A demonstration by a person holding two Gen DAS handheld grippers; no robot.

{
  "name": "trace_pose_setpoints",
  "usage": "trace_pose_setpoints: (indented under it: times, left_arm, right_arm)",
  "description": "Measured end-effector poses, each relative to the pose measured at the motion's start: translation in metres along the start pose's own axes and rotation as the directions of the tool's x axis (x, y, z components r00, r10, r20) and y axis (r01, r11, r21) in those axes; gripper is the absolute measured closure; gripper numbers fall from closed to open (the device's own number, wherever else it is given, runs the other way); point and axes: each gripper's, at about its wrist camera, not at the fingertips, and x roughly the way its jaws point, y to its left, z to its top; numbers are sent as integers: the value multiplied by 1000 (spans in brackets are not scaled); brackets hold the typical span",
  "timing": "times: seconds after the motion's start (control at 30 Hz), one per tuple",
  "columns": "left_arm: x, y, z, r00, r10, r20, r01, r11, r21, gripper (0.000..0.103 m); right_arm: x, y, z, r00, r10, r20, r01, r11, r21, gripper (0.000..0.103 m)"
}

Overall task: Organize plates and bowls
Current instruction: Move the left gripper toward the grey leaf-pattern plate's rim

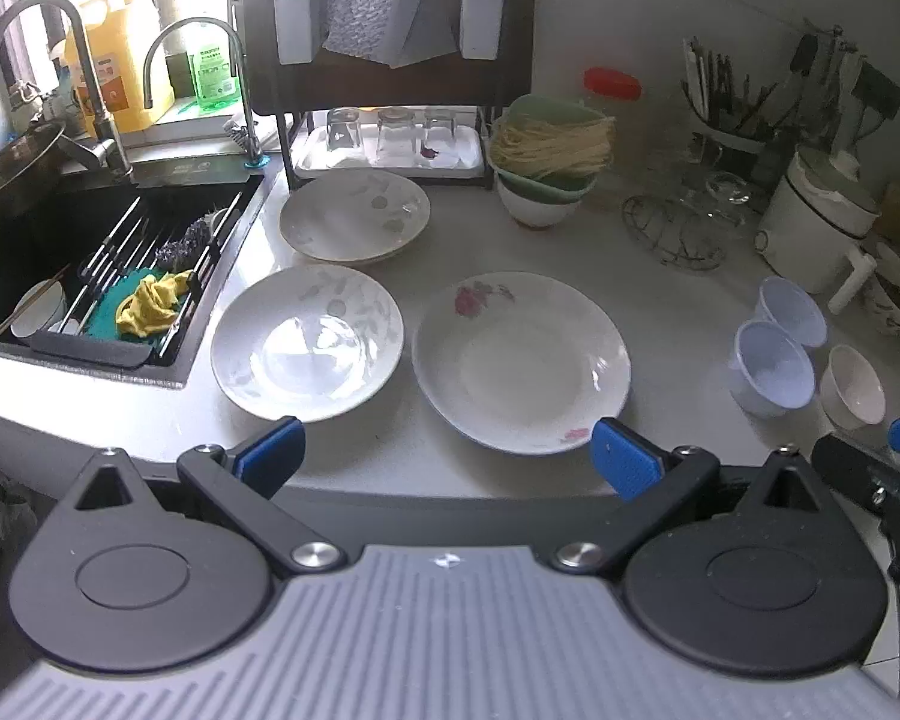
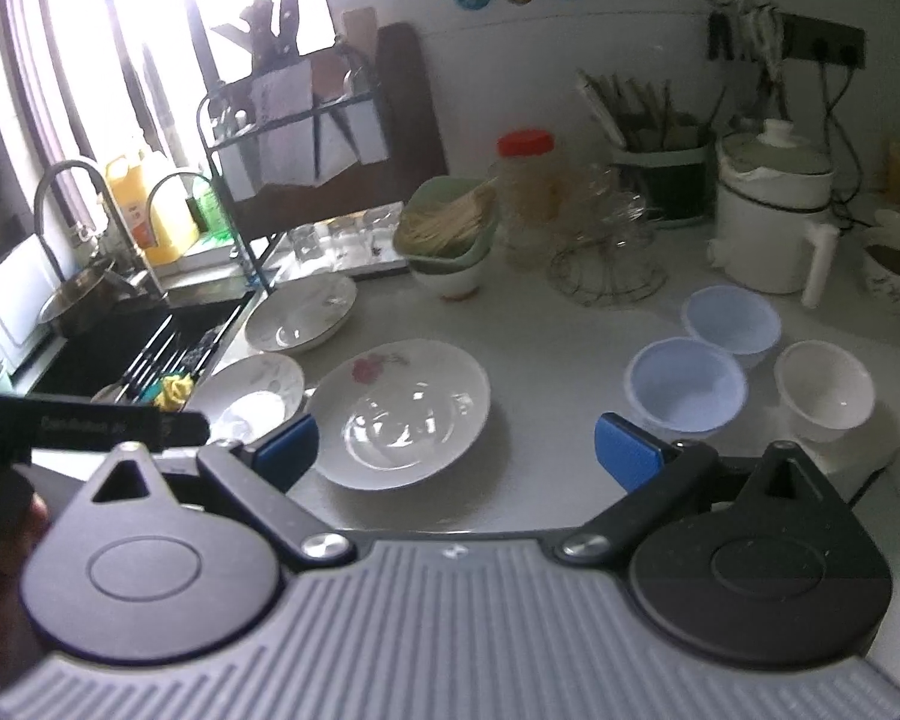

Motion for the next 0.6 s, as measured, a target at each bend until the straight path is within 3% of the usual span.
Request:
trace_pose_setpoints:
  times: [0.3, 0.5, 0.6]
  left_arm:
    - [36, 41, 36, 999, -10, -43, 11, 1000, 18, 0]
    - [61, 73, 57, 998, -31, -61, 32, 999, 21, 0]
    - [70, 86, 66, 999, 2, -37, 1, 998, 64, 0]
  right_arm:
    - [40, 28, 13, 999, -32, -23, 32, 999, 30, 3]
    - [63, 56, 23, 1000, -1, -10, 1, 1000, 14, 3]
    - [78, 69, 29, 1000, -7, -27, 7, 1000, 20, 3]
